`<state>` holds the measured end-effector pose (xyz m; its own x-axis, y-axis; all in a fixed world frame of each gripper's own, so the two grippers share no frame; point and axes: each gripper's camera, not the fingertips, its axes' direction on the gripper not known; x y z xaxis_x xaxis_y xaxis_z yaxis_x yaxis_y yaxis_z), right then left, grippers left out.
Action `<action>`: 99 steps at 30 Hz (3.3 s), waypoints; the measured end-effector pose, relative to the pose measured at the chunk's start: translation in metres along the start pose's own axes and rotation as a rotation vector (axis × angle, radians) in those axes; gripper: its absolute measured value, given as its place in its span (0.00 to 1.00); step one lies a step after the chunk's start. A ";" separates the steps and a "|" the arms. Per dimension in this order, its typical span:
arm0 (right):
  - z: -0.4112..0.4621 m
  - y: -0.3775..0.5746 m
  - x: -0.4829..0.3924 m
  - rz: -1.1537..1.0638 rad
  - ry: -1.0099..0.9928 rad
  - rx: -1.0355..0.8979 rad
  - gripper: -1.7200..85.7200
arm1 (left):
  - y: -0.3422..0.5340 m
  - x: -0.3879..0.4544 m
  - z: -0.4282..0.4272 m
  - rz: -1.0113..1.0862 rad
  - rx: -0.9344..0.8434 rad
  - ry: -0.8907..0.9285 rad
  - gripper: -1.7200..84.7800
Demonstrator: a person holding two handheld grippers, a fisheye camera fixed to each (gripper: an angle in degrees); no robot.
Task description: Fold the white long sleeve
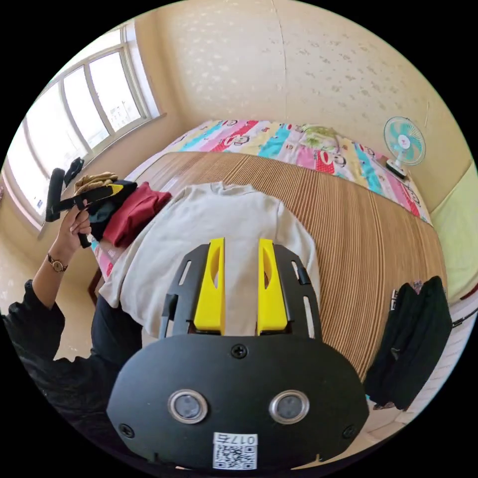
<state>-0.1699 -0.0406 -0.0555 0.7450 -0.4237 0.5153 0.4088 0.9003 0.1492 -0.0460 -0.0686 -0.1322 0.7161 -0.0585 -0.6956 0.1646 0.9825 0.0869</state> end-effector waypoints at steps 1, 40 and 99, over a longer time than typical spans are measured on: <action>0.022 0.012 -0.003 -0.005 -0.025 -0.042 0.13 | 0.020 0.001 0.036 -0.002 -0.104 0.034 0.09; -0.239 0.384 0.196 0.813 0.184 0.559 0.11 | 0.113 -0.159 -0.112 -0.464 -0.258 -0.134 0.08; -0.298 0.506 0.349 1.354 -0.223 0.640 0.18 | 0.198 0.002 0.014 -0.016 -0.150 0.294 0.11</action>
<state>0.4539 0.2379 -0.0513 0.2428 0.7056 0.6658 -0.8344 0.5019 -0.2276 -0.0023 0.1237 -0.1060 0.4845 -0.0417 -0.8738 0.0570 0.9982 -0.0161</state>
